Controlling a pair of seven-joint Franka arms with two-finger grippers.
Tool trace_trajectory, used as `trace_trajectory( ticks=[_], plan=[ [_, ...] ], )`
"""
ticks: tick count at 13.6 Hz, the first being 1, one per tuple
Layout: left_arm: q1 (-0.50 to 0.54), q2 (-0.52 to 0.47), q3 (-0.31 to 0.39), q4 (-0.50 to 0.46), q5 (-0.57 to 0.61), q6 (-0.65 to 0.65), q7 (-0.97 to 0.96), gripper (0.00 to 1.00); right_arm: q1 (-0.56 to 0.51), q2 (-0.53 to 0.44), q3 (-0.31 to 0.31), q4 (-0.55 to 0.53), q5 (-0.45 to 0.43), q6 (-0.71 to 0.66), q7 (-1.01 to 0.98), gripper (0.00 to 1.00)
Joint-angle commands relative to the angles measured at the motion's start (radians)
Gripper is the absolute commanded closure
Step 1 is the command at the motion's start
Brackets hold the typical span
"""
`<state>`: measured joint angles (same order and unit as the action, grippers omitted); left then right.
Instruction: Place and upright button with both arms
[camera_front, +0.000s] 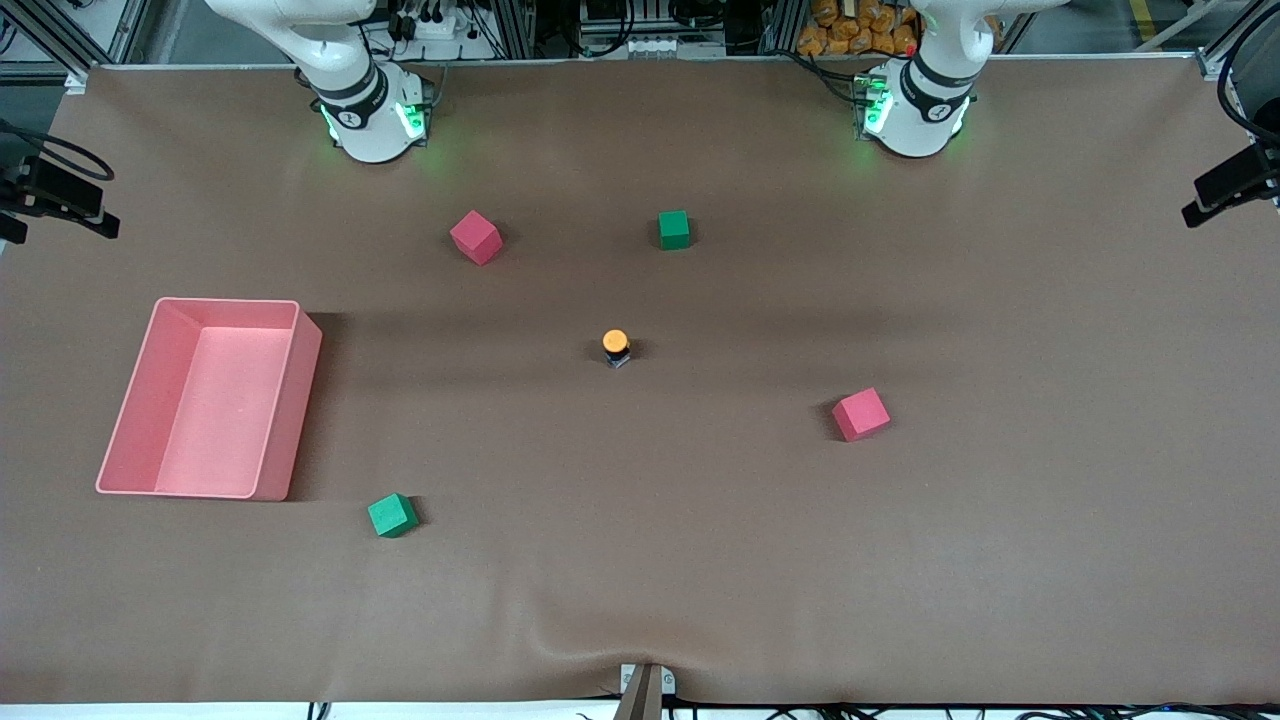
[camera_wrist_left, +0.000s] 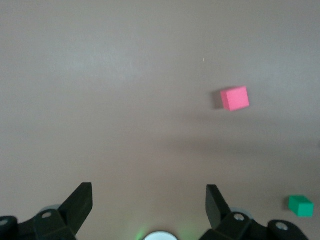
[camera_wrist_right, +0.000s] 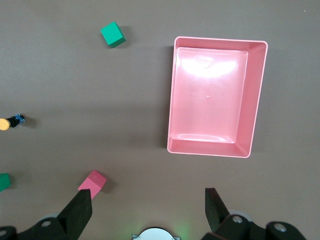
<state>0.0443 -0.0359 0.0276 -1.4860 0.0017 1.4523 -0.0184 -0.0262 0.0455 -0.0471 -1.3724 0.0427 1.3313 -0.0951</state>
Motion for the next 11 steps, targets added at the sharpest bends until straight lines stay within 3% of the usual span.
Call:
trace_trajectory(
  ticks=[1, 11],
  plan=[
    [-0.007, -0.022, 0.006, -0.033, -0.011, 0.04, -0.027, 0.0, 0.002, -0.006, -0.002, 0.001, 0.002, -0.006, 0.002, 0.0],
    [-0.027, 0.002, -0.002, -0.028, -0.052, 0.04, -0.095, 0.0, 0.002, -0.006, 0.0, 0.001, 0.002, -0.006, 0.002, 0.0]
  ],
)
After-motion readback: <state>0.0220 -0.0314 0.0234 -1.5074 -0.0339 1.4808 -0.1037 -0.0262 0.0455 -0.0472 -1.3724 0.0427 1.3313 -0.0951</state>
